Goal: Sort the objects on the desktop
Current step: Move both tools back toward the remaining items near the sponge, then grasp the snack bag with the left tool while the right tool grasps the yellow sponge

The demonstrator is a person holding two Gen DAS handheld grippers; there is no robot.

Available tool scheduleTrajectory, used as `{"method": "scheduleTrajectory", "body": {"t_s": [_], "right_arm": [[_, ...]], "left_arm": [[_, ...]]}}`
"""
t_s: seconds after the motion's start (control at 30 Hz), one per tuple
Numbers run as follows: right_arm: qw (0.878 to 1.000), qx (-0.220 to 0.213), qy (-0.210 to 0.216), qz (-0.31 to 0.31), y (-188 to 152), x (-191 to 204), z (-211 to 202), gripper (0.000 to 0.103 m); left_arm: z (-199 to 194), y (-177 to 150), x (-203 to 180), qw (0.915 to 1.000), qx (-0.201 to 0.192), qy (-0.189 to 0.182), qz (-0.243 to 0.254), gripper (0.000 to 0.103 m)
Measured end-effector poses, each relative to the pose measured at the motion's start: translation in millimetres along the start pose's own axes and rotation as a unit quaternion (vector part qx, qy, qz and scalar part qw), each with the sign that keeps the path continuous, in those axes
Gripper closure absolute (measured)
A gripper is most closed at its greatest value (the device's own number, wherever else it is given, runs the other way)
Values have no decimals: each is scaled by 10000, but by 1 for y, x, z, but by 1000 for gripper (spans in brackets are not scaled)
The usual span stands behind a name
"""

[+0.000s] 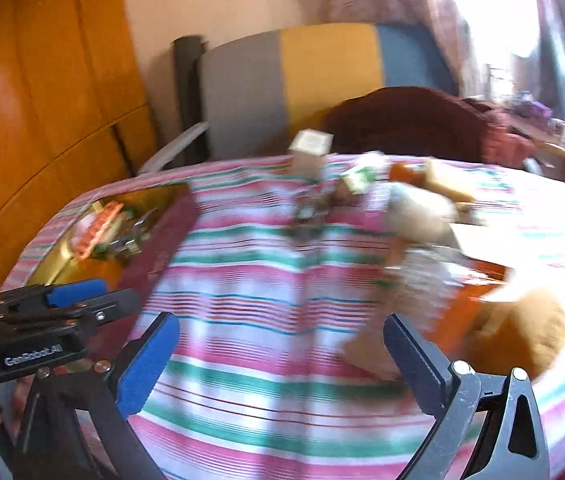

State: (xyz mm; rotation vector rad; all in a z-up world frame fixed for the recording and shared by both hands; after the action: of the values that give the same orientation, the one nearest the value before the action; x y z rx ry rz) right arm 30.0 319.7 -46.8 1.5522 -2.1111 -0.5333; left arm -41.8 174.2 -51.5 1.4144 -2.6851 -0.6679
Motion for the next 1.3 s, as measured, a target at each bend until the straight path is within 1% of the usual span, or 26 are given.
{"method": "scheduleTrajectory", "body": {"t_s": [0.13,0.2,0.3,0.37,0.43,0.57,0.7,0.73,0.77,0.8,0.9,0.97,1.0,1.03,1.17,1.3], "right_arm": [[9976,-444,-357,397,-13,-36,-21,0],[9944,-576,-595,651,-23,-54,-29,0],[9890,-811,-787,955,-35,-78,-42,0],[9855,-874,-908,1136,-40,-95,-47,0],[9826,-789,-1025,1330,-43,-114,-45,0],[9811,-645,-894,1587,-44,-140,-34,4],[9803,-603,-743,1729,-38,-155,-20,5],[9811,-613,-672,1708,-36,-157,-17,7],[9823,-595,-603,1668,-34,-159,-13,13],[9833,-544,-571,1641,-33,-161,-9,20],[9846,-516,-569,1569,-29,-164,-4,24],[9844,-521,-512,1603,-30,-167,-4,25],[9840,-523,-473,1638,-31,-168,-5,26],[9836,-527,-429,1672,-33,-170,-6,26],[9827,-519,-331,1747,-38,-171,-9,27],[9785,-532,-165,1984,-44,-176,-13,29]], "left_arm": [[9,2,-25,9994,102,-230,220,47],[15,1,-35,9989,190,-300,307,47],[21,1,-46,9978,309,-418,414,47],[25,1,-52,9969,352,-505,489,47],[27,2,-59,9960,373,-590,554,47],[30,4,-74,9935,426,-811,681,46],[36,7,-88,9902,557,-990,807,46],[38,8,-92,9894,604,-1022,842,46],[39,9,-95,9888,619,-1044,874,46],[40,10,-99,9884,624,-1042,911,46],[41,13,-110,9866,593,-1098,1046,45],[43,16,-119,9851,612,-1132,1140,44],[44,17,-123,9845,617,-1142,1176,39],[45,19,-128,9841,616,-1138,1220,37],[52,30,-143,9823,621,-1167,1331,37],[66,40,-157,9795,711,-1015,1589,37]]}}
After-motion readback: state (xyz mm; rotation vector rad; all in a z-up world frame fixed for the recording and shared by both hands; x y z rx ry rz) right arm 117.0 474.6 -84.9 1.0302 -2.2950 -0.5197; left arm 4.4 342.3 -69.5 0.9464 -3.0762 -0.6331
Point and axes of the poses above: each gripper's, at about its wrist camera, not at the fingertips, and z roughly the way its jaws point, x to its left, y to its top, the point moved 4 cm from there along z, roughly the way its jaws point, and after that the axes turned 15 degrees about x, right-handed, at the moved point
